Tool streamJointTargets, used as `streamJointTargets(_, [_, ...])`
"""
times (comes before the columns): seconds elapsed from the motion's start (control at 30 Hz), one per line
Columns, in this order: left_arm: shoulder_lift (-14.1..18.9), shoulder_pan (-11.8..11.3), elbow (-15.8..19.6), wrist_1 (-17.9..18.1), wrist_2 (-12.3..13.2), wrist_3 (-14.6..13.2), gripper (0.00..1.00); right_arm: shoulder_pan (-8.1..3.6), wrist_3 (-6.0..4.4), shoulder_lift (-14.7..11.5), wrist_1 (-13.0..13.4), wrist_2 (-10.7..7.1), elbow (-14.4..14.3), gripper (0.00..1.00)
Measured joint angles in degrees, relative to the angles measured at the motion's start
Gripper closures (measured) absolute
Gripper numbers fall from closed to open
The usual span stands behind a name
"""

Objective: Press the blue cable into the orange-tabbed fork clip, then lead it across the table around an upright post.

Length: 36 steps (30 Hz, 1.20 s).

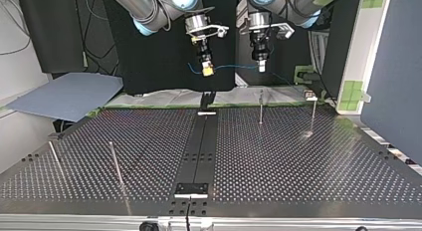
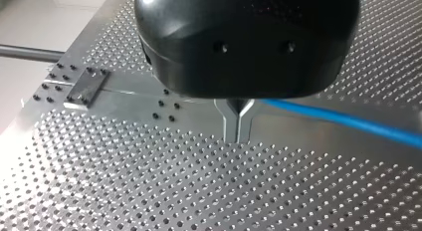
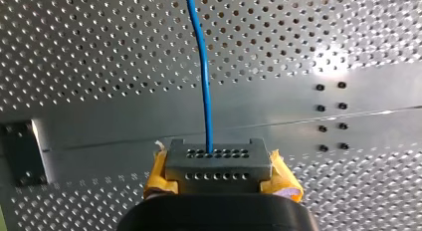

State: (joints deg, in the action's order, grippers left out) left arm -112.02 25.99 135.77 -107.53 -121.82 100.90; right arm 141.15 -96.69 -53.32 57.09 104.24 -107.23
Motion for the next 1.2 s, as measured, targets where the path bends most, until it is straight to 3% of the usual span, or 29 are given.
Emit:
streamJointTargets(0.13, [-2.2,-2.2,-1.5,2.2,2.2,-0.2,1.0,-0.52,-1.14,2.2,0.5,-0.57,1.4,1.0])
streamJointTargets(0.3, [-5.1,-5.1,-2.2,4.7,4.8,-0.4,1.0,-0.72,-1.52,5.0,-0.4,-0.84,3.8,1.0])
streamJointTargets(0.5, [-7.9,-7.9,-2.8,5.5,5.5,-0.8,1.0,-1.36,-1.73,8.1,-0.9,-1.08,5.4,1.0])
streamJointTargets(0.77, [-12.3,-11.3,-6.2,5.5,5.9,-1.4,1.0,-3.13,-1.39,12.4,-2.8,-2.02,8.0,1.0])
streamJointTargets(0.97, [-16.0,-12.1,-8.7,5.1,5.8,-1.9,1.0,-4.46,-1.21,16.3,-3.9,-2.37,9.5,1.0])
streamJointTargets(1.2, [-20.3,-12.9,-9.0,4.6,5.8,-2.3,1.0,-5.54,-0.44,19.3,-7.2,-2.93,12.4,1.0])
